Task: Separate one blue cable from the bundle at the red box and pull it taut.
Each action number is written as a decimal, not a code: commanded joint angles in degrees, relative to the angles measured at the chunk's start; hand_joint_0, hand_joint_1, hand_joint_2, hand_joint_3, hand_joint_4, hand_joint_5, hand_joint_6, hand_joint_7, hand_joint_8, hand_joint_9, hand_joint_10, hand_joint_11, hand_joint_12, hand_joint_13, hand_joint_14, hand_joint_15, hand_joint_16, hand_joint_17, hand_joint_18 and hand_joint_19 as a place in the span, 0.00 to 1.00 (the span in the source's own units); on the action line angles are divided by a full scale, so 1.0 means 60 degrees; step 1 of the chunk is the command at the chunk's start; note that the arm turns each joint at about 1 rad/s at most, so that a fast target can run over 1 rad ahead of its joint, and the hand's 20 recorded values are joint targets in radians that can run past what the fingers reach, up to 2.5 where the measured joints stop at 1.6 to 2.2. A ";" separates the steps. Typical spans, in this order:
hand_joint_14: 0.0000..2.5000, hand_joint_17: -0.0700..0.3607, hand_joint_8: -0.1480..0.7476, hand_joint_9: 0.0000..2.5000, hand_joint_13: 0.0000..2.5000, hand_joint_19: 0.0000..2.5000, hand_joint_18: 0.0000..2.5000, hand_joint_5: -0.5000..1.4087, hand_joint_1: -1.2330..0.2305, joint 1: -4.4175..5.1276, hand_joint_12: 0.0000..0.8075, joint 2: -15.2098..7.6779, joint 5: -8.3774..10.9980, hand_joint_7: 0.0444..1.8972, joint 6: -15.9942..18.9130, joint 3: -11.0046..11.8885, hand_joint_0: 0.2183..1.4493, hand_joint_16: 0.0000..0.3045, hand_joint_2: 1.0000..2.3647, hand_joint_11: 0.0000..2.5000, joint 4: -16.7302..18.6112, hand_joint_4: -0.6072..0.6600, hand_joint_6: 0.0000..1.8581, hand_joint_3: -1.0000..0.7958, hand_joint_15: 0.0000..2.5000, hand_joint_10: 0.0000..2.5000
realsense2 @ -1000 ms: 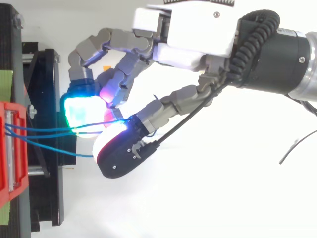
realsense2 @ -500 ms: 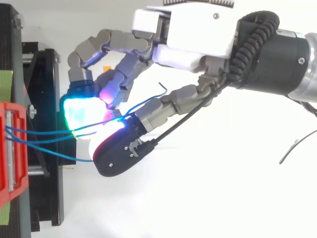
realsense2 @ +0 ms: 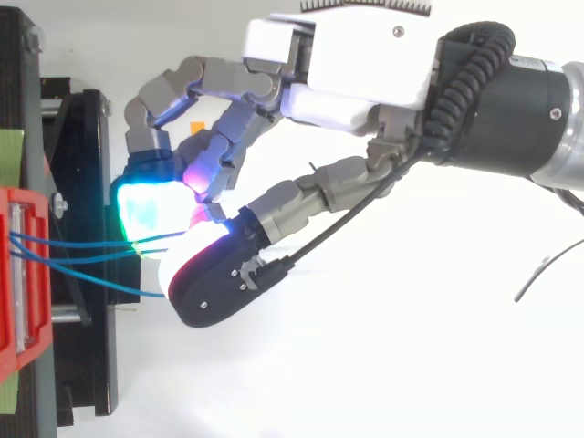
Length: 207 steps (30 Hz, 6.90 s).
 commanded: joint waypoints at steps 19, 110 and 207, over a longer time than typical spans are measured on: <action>0.01 0.41 0.52 0.44 0.27 0.30 0.30 0.17 0.27 0.0003 0.47 -0.0011 0.0000 0.63 0.0010 0.0001 0.33 0.15 0.01 0.49 0.0000 0.49 0.46 0.43 0.21 0.01; 0.01 0.41 0.61 0.57 0.41 0.31 0.35 0.17 0.35 0.0106 0.49 -0.0011 0.0102 0.60 0.0347 0.0001 0.31 0.16 0.00 0.45 -0.0117 0.57 0.46 0.32 0.27 0.01; 0.01 0.39 0.54 0.49 0.35 0.29 0.33 0.17 0.19 0.0062 0.46 0.0004 0.0102 0.63 0.0479 0.0015 0.47 0.14 0.00 0.49 -0.0219 0.47 0.48 0.29 0.26 0.01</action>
